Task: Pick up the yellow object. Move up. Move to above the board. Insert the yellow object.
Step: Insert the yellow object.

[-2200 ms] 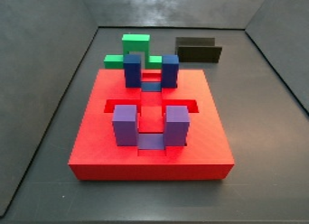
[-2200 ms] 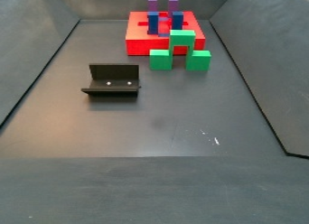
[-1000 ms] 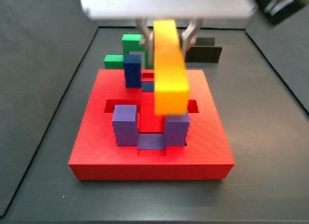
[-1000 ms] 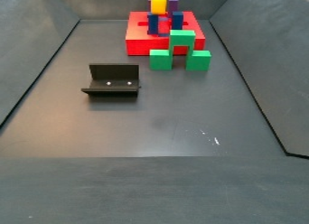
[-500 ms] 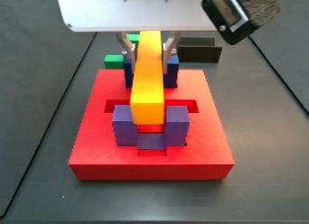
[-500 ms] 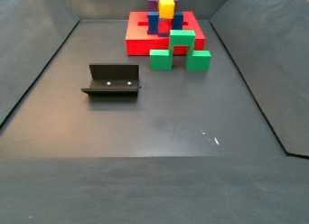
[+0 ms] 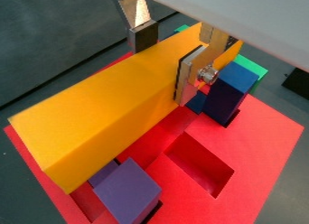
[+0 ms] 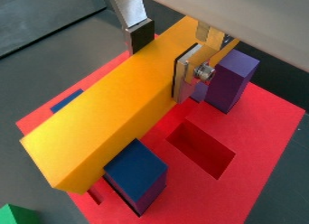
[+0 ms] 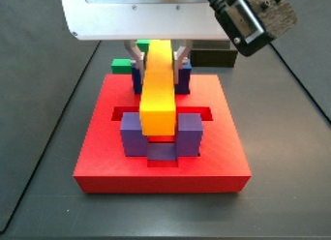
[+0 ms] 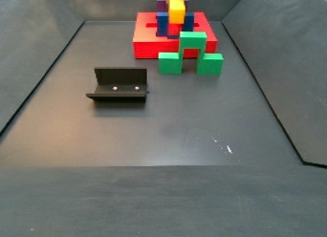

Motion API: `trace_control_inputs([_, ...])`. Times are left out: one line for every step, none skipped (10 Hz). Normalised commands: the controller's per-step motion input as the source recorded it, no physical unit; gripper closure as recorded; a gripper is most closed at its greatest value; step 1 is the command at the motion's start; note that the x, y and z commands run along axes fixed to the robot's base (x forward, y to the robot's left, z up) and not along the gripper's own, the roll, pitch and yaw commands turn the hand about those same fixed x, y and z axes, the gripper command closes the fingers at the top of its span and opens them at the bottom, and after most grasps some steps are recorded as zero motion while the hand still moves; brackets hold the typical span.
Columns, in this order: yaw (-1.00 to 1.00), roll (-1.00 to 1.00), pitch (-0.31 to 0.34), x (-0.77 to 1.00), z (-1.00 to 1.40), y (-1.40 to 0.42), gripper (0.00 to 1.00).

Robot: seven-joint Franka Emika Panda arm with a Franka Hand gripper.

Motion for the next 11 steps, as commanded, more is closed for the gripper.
trace_control_inputs([0.22, 0.17, 0.000, 0.14, -0.10, 0.00, 1.00])
trace_control_inputs([0.26, 0.17, 0.009, 0.12, -0.04, 0.00, 1.00])
trace_control_inputs([0.26, 0.14, 0.026, 0.11, 0.00, 0.00, 1.00])
trace_control_inputs([0.15, 0.13, 0.003, 0.00, -0.05, -0.03, 1.00])
trace_control_inputs([0.11, 0.21, 0.000, 0.00, -0.15, -0.03, 1.00])
trace_control_inputs([0.04, 0.27, 0.000, 0.00, -0.21, -0.05, 1.00])
trace_control_inputs([0.00, 0.29, 0.010, -0.03, -0.21, -0.07, 1.00])
trace_control_inputs([0.00, 0.27, 0.014, -0.01, -0.18, -0.07, 1.00])
trace_control_inputs([0.00, 0.24, 0.013, 0.00, -0.14, -0.08, 1.00])
trace_control_inputs([0.00, 0.24, 0.011, 0.00, -0.16, -0.08, 1.00])
trace_control_inputs([0.00, 0.25, 0.010, 0.03, -0.19, -0.07, 1.00])
